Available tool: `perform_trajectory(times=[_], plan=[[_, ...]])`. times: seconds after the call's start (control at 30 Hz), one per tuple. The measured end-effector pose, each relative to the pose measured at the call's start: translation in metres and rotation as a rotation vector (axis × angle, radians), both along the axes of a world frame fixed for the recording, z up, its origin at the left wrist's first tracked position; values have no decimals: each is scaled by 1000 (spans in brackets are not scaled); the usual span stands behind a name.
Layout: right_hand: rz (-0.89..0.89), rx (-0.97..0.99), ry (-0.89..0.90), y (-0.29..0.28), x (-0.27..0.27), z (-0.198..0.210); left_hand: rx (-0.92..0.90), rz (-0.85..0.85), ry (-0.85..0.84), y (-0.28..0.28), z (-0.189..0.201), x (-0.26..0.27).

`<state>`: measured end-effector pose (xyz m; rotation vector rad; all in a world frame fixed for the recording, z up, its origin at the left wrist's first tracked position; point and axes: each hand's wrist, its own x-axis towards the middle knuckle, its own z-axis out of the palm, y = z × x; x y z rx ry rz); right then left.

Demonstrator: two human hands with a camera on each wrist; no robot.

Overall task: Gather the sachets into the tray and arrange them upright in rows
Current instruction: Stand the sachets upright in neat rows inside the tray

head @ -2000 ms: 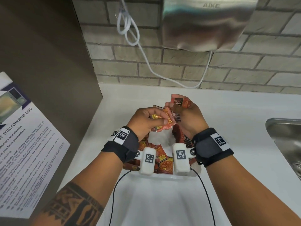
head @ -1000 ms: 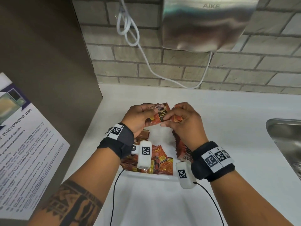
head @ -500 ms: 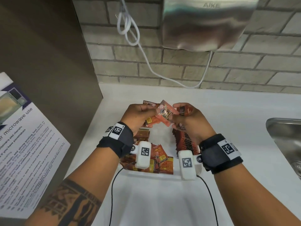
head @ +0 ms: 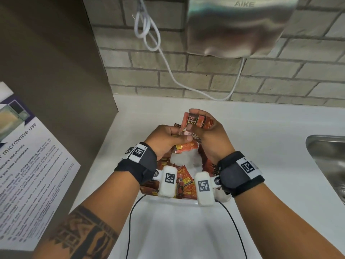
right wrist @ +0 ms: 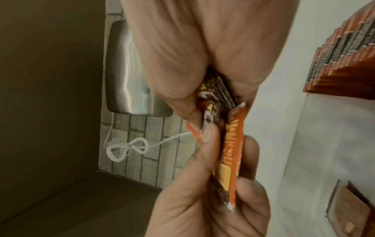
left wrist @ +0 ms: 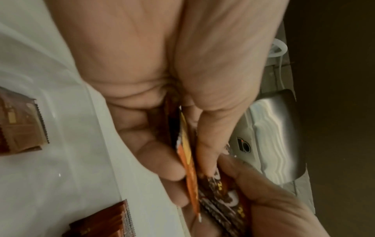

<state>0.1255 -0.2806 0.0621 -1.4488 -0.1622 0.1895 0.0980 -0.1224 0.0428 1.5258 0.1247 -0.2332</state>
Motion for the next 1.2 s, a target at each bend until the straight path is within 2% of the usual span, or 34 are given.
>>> perform_trajectory(times=[0.1, 0.2, 0.27, 0.33, 0.37, 0.5, 0.57, 0.7, 0.8, 0.87, 0.93, 1.1, 1.2], plan=[[-23, 117, 36, -6, 3, 6, -39, -13, -11, 5, 0, 1], [-86, 191, 98, -15, 6, 12, -76, 45, -56, 11, -2, 1], [-74, 62, 99, -18, 5, 12, -87, 92, -86, 12, -3, 3], [19, -132, 116, -17, 1, 9, -84, 106, -113, 12, -4, 5], [60, -170, 133, -16, -1, 7, -80, 111, -116, 11, -4, 6], [13, -131, 134, -15, -1, 2, -92, 178, -58, 7, -3, 7], [-33, -149, 51, -16, 2, 2, -127, 218, 45, 8, 0, 7], [-102, -282, -285, -13, 3, 4, -163, 184, 244, 10, 6, 3], [-52, -489, -496, -9, -2, -2, -195, 102, 250, 9, 10, 1], [-15, -563, -526, -9, -4, -8, -188, 124, 199, 8, 12, 2], [-29, -537, -447, -10, -7, -11, -121, 186, 137, 10, 11, 3], [-124, -244, -110, -13, -7, -13, -107, 270, 68, 11, 8, 3], [-48, -62, 133, -10, -12, -11, -107, 308, 30, 8, 7, 4]])
